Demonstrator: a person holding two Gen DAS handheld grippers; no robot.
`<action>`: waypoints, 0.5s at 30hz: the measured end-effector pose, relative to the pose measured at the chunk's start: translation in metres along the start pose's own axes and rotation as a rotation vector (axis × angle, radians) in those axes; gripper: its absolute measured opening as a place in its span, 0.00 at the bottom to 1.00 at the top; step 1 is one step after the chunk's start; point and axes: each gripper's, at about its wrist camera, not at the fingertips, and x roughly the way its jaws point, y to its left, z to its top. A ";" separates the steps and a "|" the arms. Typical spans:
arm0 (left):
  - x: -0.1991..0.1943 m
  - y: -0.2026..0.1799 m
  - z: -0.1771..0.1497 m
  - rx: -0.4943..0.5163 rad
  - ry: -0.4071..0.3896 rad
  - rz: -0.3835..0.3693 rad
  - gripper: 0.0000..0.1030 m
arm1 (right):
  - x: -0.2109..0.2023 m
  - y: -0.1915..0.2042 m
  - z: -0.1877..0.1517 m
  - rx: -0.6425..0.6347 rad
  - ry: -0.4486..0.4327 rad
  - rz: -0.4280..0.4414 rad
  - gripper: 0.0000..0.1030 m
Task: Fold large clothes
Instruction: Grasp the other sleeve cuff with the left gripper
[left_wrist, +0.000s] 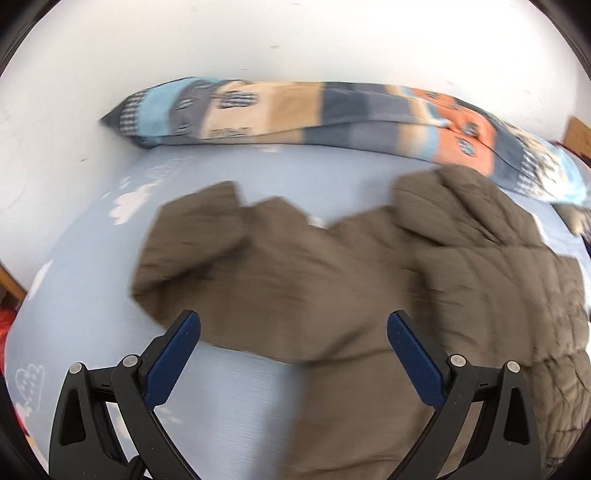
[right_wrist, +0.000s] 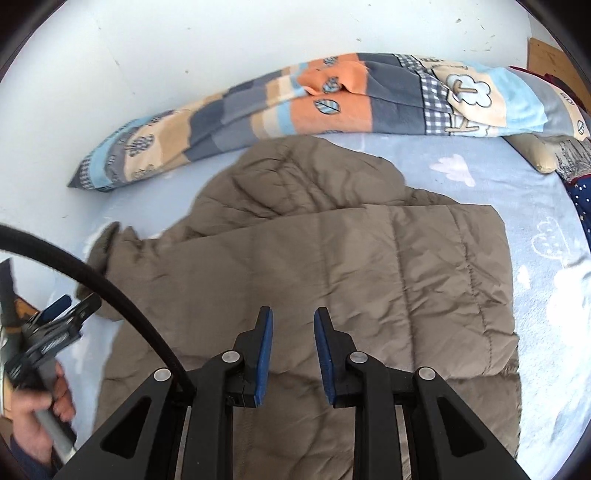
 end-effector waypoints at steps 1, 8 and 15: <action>0.002 0.015 0.003 -0.011 -0.009 0.015 0.98 | -0.005 0.004 -0.002 -0.002 -0.004 0.007 0.24; 0.034 0.084 0.007 0.047 -0.040 0.183 0.98 | -0.041 0.031 -0.035 0.036 -0.012 0.112 0.26; 0.080 0.078 0.011 0.231 -0.037 0.290 0.98 | -0.031 0.030 -0.040 0.011 0.018 0.123 0.27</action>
